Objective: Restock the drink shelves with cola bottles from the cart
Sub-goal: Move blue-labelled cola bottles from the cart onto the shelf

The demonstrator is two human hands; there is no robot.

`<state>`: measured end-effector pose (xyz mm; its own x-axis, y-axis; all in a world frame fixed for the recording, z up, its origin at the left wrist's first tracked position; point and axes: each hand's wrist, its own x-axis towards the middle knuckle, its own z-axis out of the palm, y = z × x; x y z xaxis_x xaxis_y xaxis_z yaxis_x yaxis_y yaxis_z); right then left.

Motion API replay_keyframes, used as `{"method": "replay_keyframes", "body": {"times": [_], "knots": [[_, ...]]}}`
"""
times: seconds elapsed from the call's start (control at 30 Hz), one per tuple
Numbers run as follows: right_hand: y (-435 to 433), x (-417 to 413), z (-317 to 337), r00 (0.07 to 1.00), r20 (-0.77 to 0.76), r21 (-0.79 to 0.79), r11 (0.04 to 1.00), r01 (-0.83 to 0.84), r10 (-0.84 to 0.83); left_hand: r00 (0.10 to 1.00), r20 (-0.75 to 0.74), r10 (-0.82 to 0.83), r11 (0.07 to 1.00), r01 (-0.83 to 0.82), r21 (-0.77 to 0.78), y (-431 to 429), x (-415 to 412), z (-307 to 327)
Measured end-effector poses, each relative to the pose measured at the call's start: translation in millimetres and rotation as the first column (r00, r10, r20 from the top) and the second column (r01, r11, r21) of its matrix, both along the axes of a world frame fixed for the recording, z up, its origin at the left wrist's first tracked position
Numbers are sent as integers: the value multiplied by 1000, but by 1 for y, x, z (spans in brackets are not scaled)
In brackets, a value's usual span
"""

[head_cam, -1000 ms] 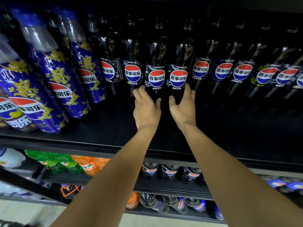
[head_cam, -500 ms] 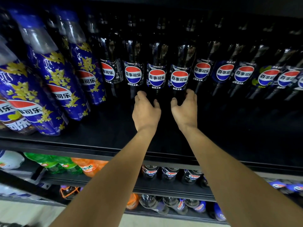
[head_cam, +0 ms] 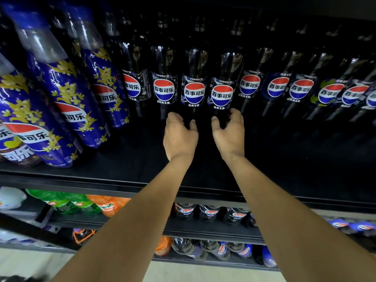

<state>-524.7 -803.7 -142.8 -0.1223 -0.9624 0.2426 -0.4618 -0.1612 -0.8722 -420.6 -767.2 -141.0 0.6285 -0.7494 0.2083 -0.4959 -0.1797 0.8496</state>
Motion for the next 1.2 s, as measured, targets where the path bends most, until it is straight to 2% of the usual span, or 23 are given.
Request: {"method": "replay_keyframes", "body": {"times": [0.1,0.2,0.3,0.4,0.53,0.67,0.83,0.93,1.03,1.2], "knots": [[4,-1,3,998,63,43,999,-6,3,999,18,-32,999,32,-7,6,-3,4],[15,-7,7,998,54,67,998,-18,14,981,136,-141,990,138,30,17,-7,8],[31,-20,15,976,-216,-27,999,18,-23,886,393,-244,968,200,152,33,-4,8],[55,-35,26,846,-532,-123,992,-40,-31,704,621,-345,936,208,284,57,2,8],[108,-51,37,657,-752,-137,964,-230,50,535,694,-482,876,311,369,106,1,19],[173,-68,31,540,-833,-105,927,-361,116,406,725,-556,828,349,439,174,0,24],[245,-70,32,493,-830,46,912,-407,262,367,670,-645,762,251,596,263,8,24],[282,-59,30,406,-834,144,858,-493,373,345,630,-696,709,191,679,315,19,23],[306,-39,30,267,-836,255,770,-585,480,392,603,-695,693,140,707,356,45,29],[338,18,45,222,-814,228,647,-728,536,488,575,-657,655,-9,756,420,96,49]]}}
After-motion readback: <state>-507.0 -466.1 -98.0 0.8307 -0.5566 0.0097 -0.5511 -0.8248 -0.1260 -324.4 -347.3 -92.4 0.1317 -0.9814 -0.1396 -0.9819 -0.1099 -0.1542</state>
